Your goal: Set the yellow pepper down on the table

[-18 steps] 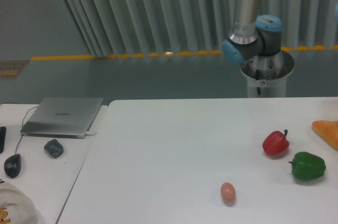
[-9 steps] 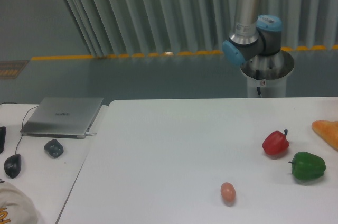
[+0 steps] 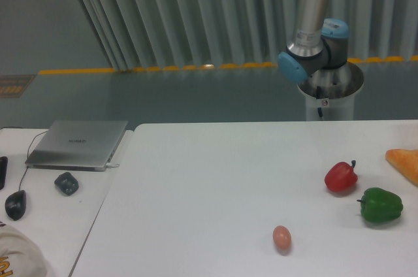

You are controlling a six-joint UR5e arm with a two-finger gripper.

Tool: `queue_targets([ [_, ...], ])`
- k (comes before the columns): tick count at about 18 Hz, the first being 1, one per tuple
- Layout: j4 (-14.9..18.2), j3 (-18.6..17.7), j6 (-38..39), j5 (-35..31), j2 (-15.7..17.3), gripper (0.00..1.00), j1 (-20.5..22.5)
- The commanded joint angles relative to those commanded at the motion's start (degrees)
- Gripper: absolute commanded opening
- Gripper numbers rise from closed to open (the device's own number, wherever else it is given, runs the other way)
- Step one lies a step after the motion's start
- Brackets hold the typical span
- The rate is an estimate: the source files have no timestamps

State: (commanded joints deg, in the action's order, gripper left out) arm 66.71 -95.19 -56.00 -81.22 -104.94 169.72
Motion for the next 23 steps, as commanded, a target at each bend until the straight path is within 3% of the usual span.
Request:
queue_targets([
  [23, -0.88, -1.14, 3.18, 0.01, -3.25, 1.00, 1.14],
])
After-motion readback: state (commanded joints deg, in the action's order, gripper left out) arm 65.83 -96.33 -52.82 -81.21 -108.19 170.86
